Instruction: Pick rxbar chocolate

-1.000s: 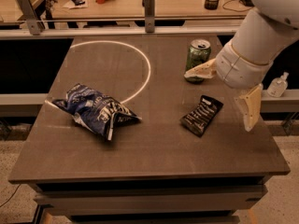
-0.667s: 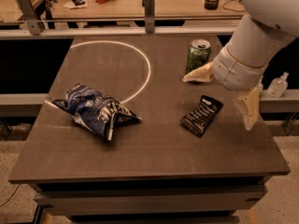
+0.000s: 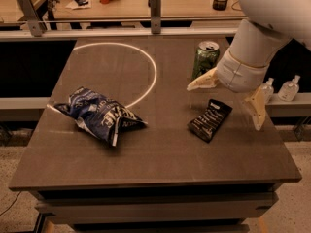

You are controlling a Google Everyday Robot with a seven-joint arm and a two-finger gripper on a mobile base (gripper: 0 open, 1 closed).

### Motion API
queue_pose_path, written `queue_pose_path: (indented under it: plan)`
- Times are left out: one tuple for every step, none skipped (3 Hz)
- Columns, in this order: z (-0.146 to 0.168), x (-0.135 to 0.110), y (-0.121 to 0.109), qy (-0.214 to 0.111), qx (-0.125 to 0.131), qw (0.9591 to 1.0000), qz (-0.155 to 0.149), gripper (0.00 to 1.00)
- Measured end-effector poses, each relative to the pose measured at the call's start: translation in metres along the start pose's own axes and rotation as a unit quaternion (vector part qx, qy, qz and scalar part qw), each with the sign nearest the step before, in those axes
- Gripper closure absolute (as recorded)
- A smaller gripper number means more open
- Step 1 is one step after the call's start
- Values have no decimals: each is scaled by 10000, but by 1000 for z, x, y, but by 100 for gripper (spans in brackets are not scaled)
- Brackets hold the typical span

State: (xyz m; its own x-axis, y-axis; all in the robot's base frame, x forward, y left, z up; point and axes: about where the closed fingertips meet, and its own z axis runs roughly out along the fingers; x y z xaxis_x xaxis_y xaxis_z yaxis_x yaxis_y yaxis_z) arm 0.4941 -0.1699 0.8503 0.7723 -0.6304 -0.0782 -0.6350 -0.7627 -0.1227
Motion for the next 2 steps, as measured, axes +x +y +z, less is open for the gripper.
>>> queue_pose_path:
  plan:
    - [6, 3, -4, -28, -187, 9997, -162, 0]
    - [16, 5, -10, -47, -379, 9990, -233, 0]
